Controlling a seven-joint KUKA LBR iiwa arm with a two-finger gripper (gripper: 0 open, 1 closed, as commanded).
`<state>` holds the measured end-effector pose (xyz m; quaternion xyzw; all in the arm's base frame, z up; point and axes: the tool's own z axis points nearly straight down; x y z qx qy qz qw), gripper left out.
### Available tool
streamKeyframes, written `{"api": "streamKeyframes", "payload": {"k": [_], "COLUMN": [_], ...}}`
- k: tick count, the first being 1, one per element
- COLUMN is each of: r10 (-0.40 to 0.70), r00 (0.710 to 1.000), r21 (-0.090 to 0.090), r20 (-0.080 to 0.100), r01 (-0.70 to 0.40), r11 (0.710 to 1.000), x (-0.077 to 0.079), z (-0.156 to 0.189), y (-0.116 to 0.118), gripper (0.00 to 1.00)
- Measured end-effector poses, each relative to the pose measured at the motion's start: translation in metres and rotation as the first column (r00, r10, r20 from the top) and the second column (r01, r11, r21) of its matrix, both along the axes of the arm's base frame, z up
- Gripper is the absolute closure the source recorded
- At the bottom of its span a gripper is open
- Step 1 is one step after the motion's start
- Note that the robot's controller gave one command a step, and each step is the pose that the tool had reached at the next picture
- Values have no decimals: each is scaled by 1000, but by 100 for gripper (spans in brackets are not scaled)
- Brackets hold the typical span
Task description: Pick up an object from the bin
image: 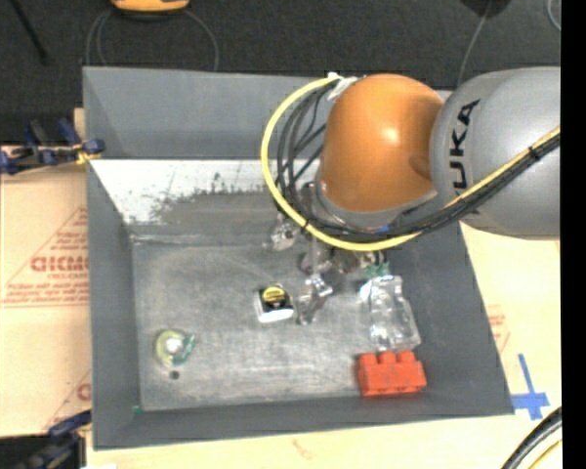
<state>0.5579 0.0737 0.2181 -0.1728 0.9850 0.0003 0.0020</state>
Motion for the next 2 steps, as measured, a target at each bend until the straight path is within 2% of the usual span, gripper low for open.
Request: {"api": "streamKeyframes", "payload": {"k": [1, 2], "r10": [227, 225], "r00": [974, 974], "r21": [-1, -1], "r20": [14, 20], "r01": [-227, -225], "r11": [974, 974], "x": [19, 21], "z": [-144, -140], "y": [-37, -36], "gripper": [0, 100]}}
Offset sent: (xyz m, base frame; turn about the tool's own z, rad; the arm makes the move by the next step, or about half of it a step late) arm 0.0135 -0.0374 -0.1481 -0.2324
